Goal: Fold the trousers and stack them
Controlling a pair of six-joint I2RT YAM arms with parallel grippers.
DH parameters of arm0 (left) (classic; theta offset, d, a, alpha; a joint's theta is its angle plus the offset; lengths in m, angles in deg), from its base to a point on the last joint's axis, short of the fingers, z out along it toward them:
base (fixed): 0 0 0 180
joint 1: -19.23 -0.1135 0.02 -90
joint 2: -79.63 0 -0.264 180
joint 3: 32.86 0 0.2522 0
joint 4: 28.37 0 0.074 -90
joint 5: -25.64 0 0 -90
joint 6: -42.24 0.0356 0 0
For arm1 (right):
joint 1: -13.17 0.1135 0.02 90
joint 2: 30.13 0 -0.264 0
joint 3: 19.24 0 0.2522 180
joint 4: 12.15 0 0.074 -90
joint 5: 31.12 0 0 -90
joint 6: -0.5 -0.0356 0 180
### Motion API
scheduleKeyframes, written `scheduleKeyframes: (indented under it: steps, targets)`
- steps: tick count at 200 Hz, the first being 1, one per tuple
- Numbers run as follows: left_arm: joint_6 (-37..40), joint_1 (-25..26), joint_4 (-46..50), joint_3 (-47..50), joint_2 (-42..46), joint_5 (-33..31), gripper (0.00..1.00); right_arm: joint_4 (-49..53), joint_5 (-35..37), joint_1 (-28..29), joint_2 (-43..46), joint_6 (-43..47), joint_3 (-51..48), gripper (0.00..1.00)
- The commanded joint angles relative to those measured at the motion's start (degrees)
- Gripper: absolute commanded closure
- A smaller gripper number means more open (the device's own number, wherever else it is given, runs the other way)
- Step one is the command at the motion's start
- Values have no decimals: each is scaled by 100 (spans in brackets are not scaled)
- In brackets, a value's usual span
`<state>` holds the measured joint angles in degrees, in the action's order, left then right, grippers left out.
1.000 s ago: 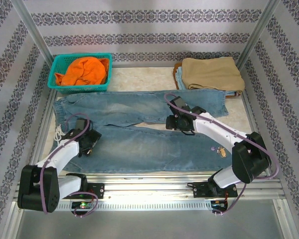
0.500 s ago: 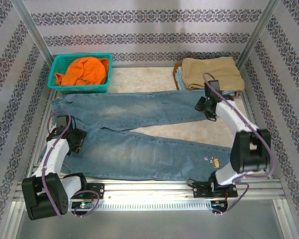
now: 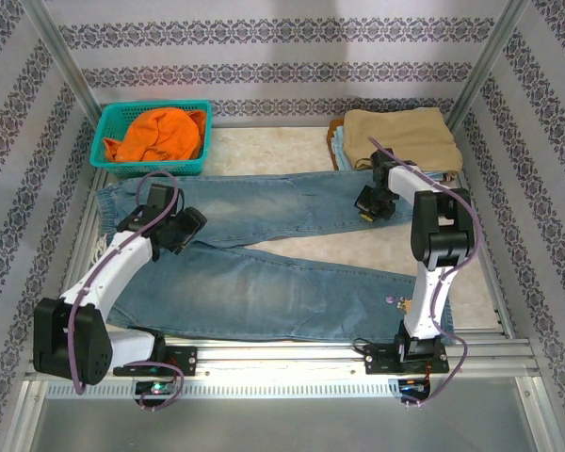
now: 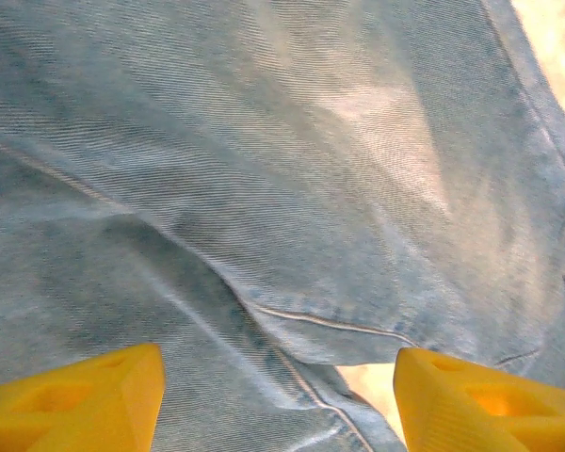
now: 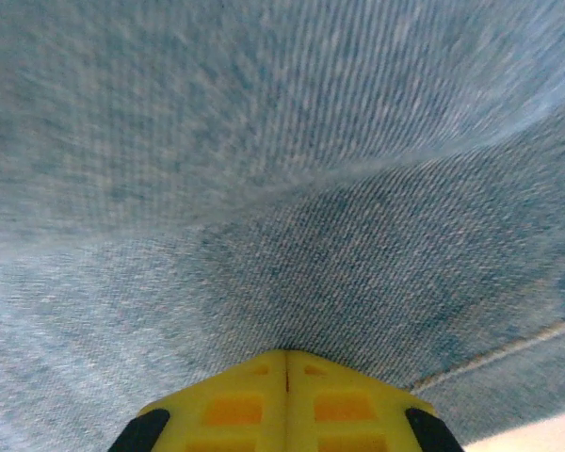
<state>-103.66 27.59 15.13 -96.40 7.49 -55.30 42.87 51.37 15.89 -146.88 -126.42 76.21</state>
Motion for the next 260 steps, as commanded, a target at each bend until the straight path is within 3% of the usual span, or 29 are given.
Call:
scheduleKeyframes:
  steps: [1,72,115,134,150,182,215,260]
  targets:
    - [79,61,-275,-161,-104,10,34,544,-274,-26,-36,85,-154,100]
    - [391,-18,-556,-82,-353,41,31,775,-455,-560,508,673,-1396,100]
    - [406,-107,-687,133,-312,111,29,358,59,-1416,1554,441,-2650,100]
    - [476,-107,-795,122,-440,182,25,181,-196,-1665,1858,455,-2788,100]
    - [579,-118,-853,-13,-695,218,22,353,-419,-1372,1902,447,-2334,100]
    - [683,-134,-879,-585,-1389,131,21,511,-72,-297,2251,291,-1585,99]
    - [819,-292,-1197,-1329,-2453,300,21,447,-42,645,1891,265,-1176,98]
    - [576,-763,-1425,-1949,-3670,312,23,400,-45,1030,1146,375,-1069,99]
